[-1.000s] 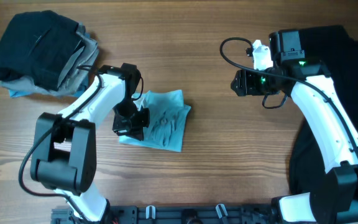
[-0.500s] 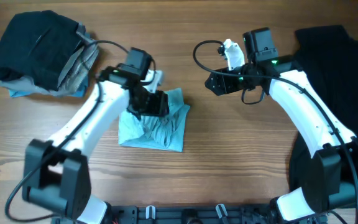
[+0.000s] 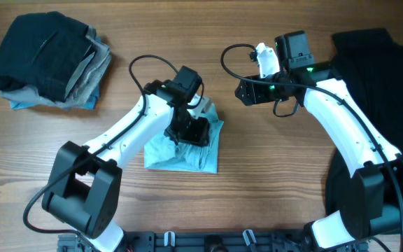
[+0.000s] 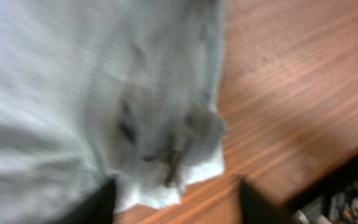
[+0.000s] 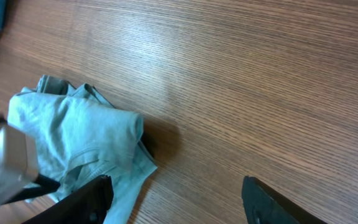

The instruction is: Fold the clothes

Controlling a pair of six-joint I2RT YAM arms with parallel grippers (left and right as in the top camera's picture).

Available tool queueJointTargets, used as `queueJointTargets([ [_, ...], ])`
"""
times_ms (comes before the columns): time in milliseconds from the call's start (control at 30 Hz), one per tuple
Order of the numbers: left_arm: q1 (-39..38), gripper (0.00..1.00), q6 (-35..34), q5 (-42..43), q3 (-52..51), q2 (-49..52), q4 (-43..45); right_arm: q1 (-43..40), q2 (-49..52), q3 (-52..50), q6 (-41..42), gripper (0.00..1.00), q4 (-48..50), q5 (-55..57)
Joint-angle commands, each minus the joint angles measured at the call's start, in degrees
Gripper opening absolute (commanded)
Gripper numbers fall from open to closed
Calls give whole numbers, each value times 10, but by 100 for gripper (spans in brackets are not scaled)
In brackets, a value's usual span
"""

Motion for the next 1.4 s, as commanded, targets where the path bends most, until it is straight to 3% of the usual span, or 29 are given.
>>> queueJointTargets([
  [0,2,82,-2,12,9,-11,-26,-2,2,5,8,73,0,11],
  [33,11,94,-18,-15,9,-11,-45,-2,2,5,8,73,0,11],
  [67,30,98,-43,-22,9,-12,-67,-2,2,5,6,74,0,13],
  [133,66,98,-40,29,9,-26,-83,-2,2,5,6,74,-2,22],
  [300,124,100,-38,35,5,-41,-68,-2,2,5,7,75,-5,21],
  [333,124,82,-8,28,3,-41,-64,-2,2,5,6,75,-5,22],
  [367,127,23,-10,17,3,-41,-73,-2,2,5,6,75,-8,22],
  [400,131,4,-19,15,3,-41,-84,-2,2,5,6,75,-11,23],
  [533,125,4,-155,-130,-62,-39,-56,-2,2,5,7,76,-11,23],
  [667,137,4,-285,-136,-195,-21,70,-2,2,5,9,76,-8,23],
  [867,146,4,-248,-141,-202,-5,318,-1,2,5,9,76,0,23],
  [967,150,14,-202,-147,-148,-5,385,-1,2,5,10,76,0,23],
  [1067,179,18,-200,-136,-47,-5,296,-1,2,5,11,76,-1,23],
  [1167,204,66,-199,-2,23,-6,132,-1,2,5,10,76,-9,23],
  [1200,205,86,-197,29,23,-6,87,-1,2,5,10,76,-11,23],
  [1233,203,94,-178,34,20,-5,39,-1,2,5,10,76,-11,23],
  [1300,190,100,-163,35,-12,-5,8,-1,2,5,10,76,-11,23],
  [1367,176,100,-173,80,-73,-5,67,-1,2,5,9,76,-11,23],
])
